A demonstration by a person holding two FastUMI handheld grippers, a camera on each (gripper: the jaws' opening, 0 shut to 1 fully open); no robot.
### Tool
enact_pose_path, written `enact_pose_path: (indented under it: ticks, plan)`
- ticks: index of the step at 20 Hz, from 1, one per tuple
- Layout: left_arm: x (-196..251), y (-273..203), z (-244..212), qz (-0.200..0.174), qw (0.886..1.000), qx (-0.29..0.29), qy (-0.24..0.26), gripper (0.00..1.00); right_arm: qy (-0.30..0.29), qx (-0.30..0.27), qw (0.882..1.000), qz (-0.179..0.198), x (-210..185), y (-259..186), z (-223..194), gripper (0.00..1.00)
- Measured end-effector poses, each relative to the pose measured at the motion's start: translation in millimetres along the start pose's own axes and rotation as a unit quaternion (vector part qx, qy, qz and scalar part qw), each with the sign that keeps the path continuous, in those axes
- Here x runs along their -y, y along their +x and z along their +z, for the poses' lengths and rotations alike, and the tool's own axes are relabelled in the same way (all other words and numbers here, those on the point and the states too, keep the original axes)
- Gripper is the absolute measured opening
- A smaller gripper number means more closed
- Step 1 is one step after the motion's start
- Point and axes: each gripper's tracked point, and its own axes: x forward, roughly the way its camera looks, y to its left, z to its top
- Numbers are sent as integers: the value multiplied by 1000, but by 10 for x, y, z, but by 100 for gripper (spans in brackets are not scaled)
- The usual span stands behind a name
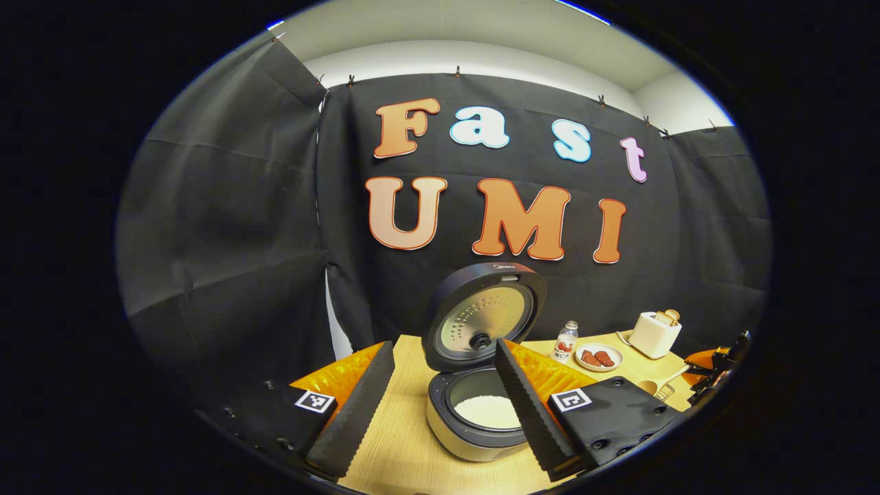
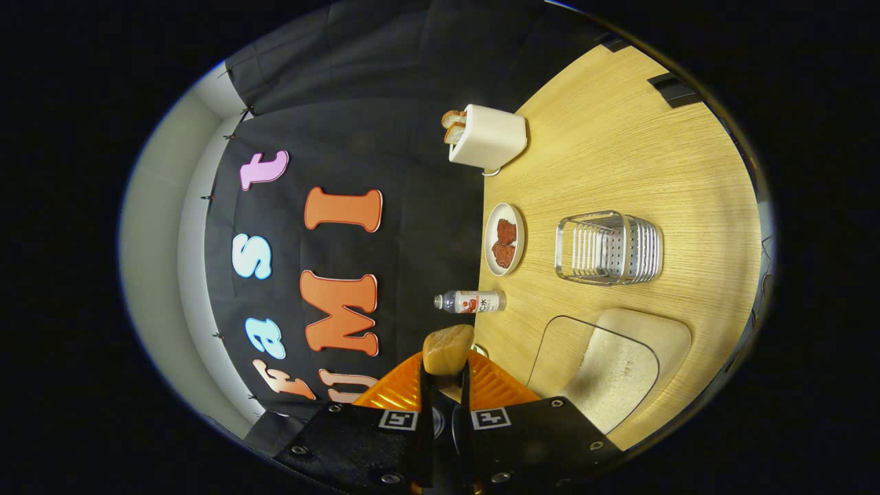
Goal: Close the left gripper, press the button to open the rice cooker; take a wooden spoon from the chopstick holder with the right hand, scoop a spoonful of rice and pour it into the rice cooker, then put the wooden spoon back into the chopstick holder.
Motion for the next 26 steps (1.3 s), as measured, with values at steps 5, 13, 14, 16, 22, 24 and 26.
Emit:
enact_pose_path:
  ticks: [5, 13, 14, 16, 22, 24, 26]
  plan:
    - [-34, -21, 10, 3, 1000, 1, 1, 96, 8, -14, 1000, 17, -309, 112, -156, 14]
    - [-129, -79, 5, 7, 1000, 2, 2, 100, -9, -61, 997, 48, -945, 486, -623, 14]
    - [-143, -83, 7, 7, 1000, 2, 1, 100, -12, -65, 996, 53, -1035, 520, -680, 14]
    - [-184, -77, 4, 10, 1000, 2, 0, 100, -20, -73, 995, 63, -1172, 603, -800, 14]
    - [-315, -69, 1, 18, 1000, 1, -1, 99, -70, -84, 991, 82, -1397, 858, -1178, 14]
    - [-372, -51, 10, 21, 1000, 1, 1, 99, -87, -88, 989, 85, -1461, 921, -1280, 14]
    - [-430, -32, 3, 25, 1000, 1, 1, 99, -108, -89, 986, 88, -1501, 956, -1360, 14]
